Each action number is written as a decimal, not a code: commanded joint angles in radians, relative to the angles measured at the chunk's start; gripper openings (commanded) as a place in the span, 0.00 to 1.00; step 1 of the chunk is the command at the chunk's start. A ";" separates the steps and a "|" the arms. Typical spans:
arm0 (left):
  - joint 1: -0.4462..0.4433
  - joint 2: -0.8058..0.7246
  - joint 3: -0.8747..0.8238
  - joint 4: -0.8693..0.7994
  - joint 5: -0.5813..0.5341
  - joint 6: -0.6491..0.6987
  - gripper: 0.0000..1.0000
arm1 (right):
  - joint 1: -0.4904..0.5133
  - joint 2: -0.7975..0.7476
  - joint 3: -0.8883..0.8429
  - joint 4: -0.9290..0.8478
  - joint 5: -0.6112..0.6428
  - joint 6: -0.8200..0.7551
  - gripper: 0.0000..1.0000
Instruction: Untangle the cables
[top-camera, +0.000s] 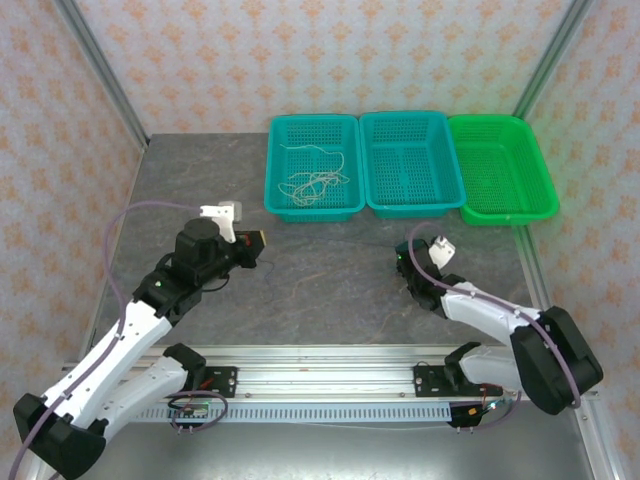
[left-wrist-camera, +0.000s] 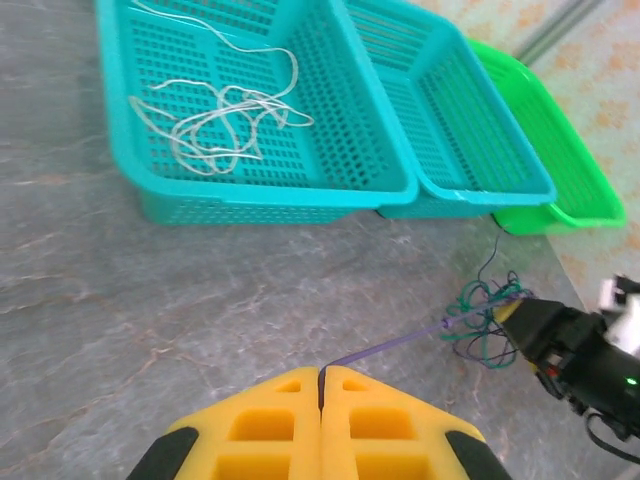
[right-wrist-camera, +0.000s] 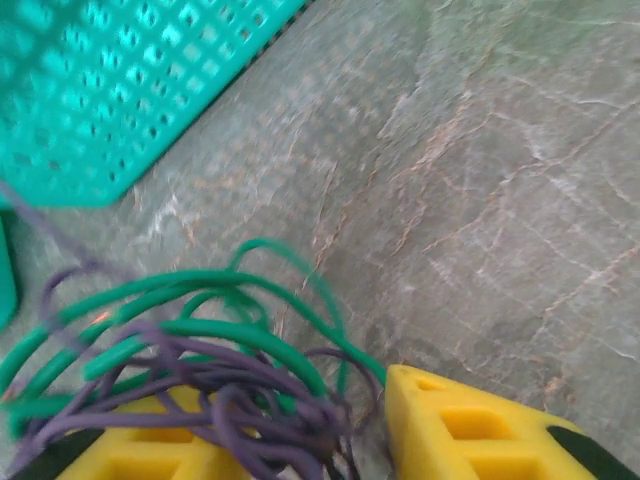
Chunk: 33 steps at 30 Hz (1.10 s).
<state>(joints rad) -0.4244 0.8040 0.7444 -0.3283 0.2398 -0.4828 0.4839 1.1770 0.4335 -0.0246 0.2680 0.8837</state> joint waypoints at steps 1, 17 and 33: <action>0.070 -0.054 -0.021 -0.060 -0.166 -0.067 0.00 | -0.104 -0.057 -0.051 -0.166 0.103 0.151 0.45; 0.195 -0.100 -0.108 -0.018 -0.039 -0.106 0.00 | -0.401 -0.462 -0.212 -0.073 -0.208 0.034 0.30; -0.061 0.055 -0.327 0.058 -0.024 -0.160 0.08 | -0.254 -0.297 -0.111 0.019 -0.554 -0.300 0.33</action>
<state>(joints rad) -0.4088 0.8448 0.4553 -0.2710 0.3000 -0.6228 0.2241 0.8604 0.2947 -0.0185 -0.2855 0.6224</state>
